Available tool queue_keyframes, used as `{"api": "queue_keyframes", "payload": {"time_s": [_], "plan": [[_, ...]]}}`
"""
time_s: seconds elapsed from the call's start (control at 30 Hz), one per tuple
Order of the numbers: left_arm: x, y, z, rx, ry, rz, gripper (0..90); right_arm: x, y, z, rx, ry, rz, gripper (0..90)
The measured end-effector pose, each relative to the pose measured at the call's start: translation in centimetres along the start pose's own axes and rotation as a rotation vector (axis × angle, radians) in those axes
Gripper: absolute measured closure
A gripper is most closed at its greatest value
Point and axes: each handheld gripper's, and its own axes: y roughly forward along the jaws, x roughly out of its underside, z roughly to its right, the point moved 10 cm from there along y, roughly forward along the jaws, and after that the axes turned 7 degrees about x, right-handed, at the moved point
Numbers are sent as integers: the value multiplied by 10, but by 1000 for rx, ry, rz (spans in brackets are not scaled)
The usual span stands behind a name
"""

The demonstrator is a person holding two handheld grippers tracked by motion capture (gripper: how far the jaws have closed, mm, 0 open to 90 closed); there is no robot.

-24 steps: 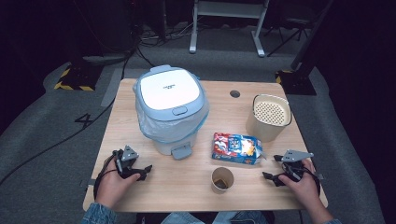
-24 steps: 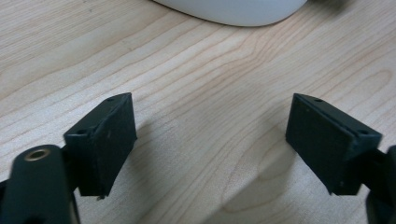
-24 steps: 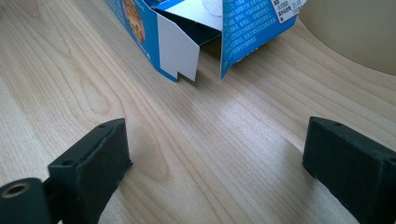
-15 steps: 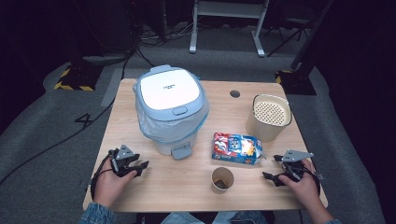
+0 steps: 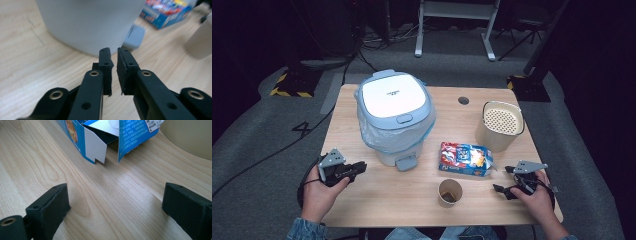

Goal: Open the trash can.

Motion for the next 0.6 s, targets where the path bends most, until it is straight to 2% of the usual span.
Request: {"api": "queue_keyframes", "payload": {"time_s": [0.03, 0.07, 0.1, 0.13, 0.17, 0.2, 0.3, 0.33, 0.37, 0.4, 0.43, 0.6], "plan": [[0, 0, 0, 0, 0, 0, 854, 0, 0, 0, 0, 0, 0, 72], [-6, -3, 2, 12, 2, 14, 854, 0, 0, 0, -1, 1, 1, 72], [-16, -9, 5, 26, 11, 33, 890, 0, 0, 0, -1, 1, 0, 72], [-16, -9, 5, 26, 11, 33, 896, 0, 0, 0, -1, 1, 0, 72], [-28, -13, 10, 34, 27, 44, 898, 0, 0, 0, 0, -1, 0, 72], [-28, -13, 10, 34, 27, 44, 899, 0, 0, 0, 0, -1, 0, 72], [-49, -17, 21, 48, 84, 50, 900, 0, 0, 0, -2, 0, 1, 72], [-49, -17, 21, 48, 84, 50, 900, 0, 0, 0, -2, 0, 1, 72], [-60, -19, 27, 59, 100, 58, 900, 0, 0, 0, 0, -1, 0, 72], [-60, -19, 27, 59, 100, 58, 900, 0, 0, 0, 0, -1, 0, 72], [-70, -20, 32, 63, 121, 61, 900, 0, 0, 0, -1, 0, 1, 72], [-98, -24, 44, 71, 165, 76, 900, 0, 0, 0, -1, 0, 1, 72]]}}
